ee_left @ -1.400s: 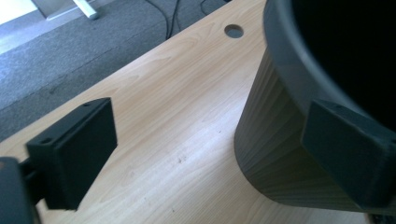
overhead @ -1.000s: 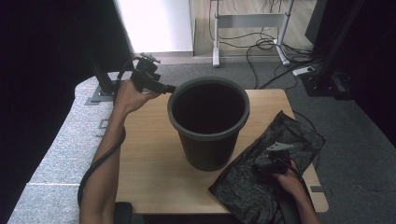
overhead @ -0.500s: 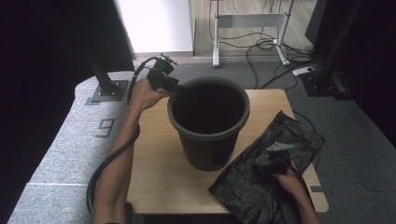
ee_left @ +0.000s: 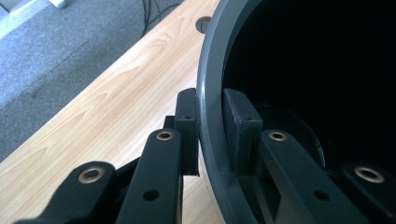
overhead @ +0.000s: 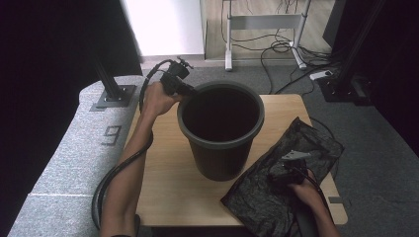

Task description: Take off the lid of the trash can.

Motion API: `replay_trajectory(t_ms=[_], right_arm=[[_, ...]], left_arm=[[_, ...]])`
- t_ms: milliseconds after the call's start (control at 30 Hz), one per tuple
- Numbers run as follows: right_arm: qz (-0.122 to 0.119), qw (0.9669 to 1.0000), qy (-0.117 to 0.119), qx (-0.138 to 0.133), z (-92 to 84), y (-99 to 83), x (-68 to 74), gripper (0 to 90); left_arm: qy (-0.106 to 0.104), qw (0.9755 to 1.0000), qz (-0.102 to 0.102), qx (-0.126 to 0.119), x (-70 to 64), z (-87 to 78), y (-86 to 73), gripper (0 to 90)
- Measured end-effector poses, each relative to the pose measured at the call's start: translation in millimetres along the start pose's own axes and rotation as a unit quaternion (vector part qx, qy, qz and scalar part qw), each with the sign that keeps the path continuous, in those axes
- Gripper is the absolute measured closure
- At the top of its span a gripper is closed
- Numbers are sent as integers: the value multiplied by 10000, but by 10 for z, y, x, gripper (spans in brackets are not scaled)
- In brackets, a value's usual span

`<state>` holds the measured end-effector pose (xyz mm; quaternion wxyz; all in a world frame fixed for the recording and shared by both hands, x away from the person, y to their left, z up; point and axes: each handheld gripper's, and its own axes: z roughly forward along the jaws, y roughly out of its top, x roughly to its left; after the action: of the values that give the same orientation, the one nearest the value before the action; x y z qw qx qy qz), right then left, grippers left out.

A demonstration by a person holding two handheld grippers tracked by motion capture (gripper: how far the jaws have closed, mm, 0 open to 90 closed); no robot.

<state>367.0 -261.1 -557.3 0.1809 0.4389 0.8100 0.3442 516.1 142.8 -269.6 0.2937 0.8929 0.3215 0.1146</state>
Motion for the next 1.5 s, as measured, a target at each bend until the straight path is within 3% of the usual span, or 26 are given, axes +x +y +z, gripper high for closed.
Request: replay_trajectory(t_ms=[33,267,600,800,1067,1267,1500], right_arm=[[1,10000,-2,-3,1,0,0,0],[0,10000,-2,-3,0,0,0,0],[-2,10000,-3,-5,1,0,0,0],[0,10000,-3,-4,1,0,0,0],[-2,10000,-1,-4,0,0,0,0],[-8,9999,92,105,-44,20,-34,0],[146,9990,211,-359,-326,234,-80,0]], left_arm=[[-21,9999,-55,-99,0,-59,18,773],[29,9999,-145,-7,-29,-137,75,780],[-426,9968,-670,-91,51,-237,93,793],[-609,9943,-861,-143,73,-292,98,796],[-657,9934,-937,-116,79,-314,107,796],[-546,9945,-893,-44,71,-244,74,794],[-546,9946,-874,-65,82,-202,47,793]])
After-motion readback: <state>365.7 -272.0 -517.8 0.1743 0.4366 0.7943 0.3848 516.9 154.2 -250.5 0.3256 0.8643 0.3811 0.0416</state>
